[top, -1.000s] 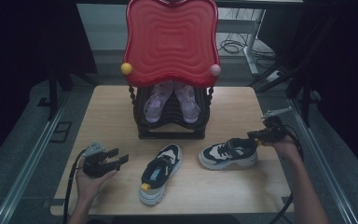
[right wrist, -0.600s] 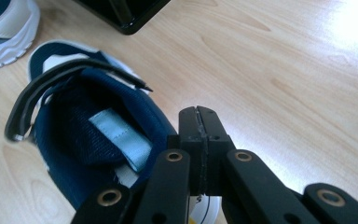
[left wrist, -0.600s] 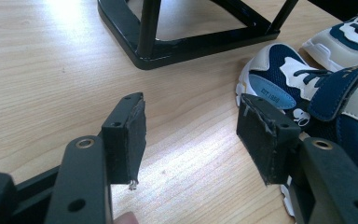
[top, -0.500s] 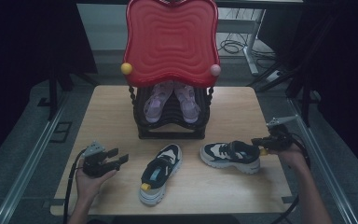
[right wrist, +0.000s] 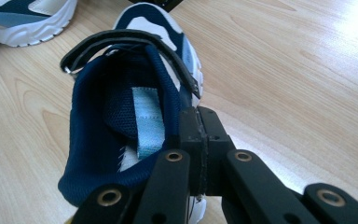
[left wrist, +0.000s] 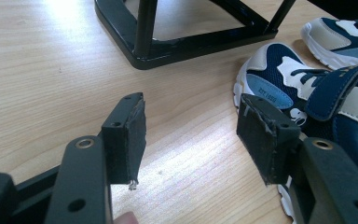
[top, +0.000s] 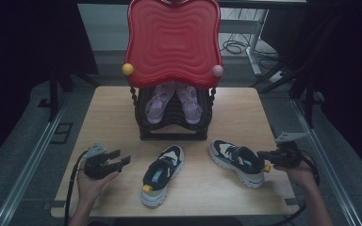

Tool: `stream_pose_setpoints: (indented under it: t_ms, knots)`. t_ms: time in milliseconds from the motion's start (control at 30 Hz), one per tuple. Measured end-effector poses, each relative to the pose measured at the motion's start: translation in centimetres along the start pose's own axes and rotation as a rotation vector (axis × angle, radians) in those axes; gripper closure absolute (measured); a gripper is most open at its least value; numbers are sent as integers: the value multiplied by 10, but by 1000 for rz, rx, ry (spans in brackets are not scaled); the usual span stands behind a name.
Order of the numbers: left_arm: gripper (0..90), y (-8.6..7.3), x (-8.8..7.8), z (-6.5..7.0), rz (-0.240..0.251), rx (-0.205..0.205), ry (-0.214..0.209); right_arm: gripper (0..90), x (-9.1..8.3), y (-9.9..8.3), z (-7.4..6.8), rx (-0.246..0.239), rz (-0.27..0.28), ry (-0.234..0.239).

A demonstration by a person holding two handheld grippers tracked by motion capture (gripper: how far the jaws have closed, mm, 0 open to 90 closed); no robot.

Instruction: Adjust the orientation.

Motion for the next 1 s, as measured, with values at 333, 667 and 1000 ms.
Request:
stream_pose_setpoints:
  t_ms: [333,667,1000]
  knots:
    - [426,0,0,1,0,0,0,900,-8,-8,-15,-14,23,12]
    - [425,1,0,1,1,2,-1,900,-11,-13,-28,-23,28,23]
    - [425,3,-2,3,4,3,-3,900,-11,-10,-27,-26,37,4]
Point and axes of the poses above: each handheld gripper's, and its own axes: x roughly forward along the jaws, y roughly out of its top, z roughly to its right, the point moved 8 cm from there along x, roughly forward along the jaws, and after that the axes turned 12 degrees about z, right-handed, at the moved point
